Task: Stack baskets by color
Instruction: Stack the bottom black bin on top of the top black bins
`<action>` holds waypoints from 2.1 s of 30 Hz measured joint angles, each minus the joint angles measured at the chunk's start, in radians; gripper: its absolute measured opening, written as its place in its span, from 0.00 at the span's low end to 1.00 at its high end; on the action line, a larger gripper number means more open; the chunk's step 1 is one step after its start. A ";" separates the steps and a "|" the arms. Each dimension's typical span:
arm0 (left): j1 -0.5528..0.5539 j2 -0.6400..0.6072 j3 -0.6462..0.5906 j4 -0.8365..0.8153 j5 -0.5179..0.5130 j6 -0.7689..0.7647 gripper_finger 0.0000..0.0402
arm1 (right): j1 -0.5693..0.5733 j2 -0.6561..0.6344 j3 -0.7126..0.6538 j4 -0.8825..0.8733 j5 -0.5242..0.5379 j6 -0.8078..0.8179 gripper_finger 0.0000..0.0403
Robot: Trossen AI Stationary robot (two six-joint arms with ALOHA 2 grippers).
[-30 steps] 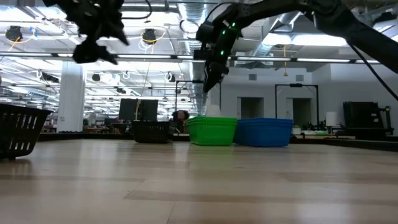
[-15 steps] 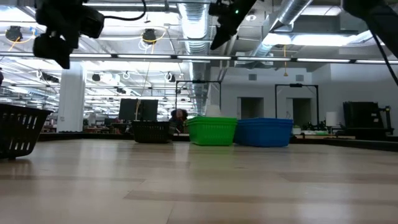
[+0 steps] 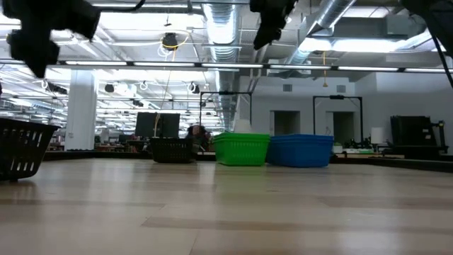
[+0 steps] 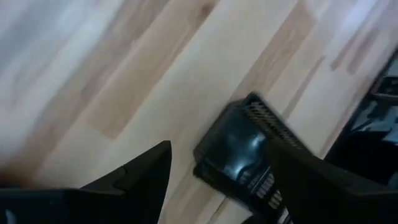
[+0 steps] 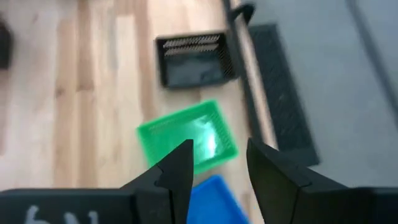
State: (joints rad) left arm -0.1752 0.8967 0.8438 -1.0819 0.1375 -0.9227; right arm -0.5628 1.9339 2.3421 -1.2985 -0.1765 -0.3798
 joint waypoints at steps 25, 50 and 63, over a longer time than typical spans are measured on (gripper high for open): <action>-0.164 0.000 -0.130 -0.001 -0.042 -0.343 0.64 | 0.019 0.000 0.000 -0.114 -0.012 0.015 0.40; -0.251 0.134 -0.130 0.124 -0.072 -0.253 0.64 | 0.019 0.001 0.000 -0.114 -0.011 0.032 0.38; -0.310 0.267 -0.130 0.241 -0.116 -0.109 0.64 | 0.019 0.001 0.000 -0.114 -0.010 0.031 0.38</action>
State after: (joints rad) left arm -0.4850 1.1633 0.7136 -0.8405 0.0212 -1.0319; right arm -0.5438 1.9350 2.3417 -1.4128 -0.1867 -0.3485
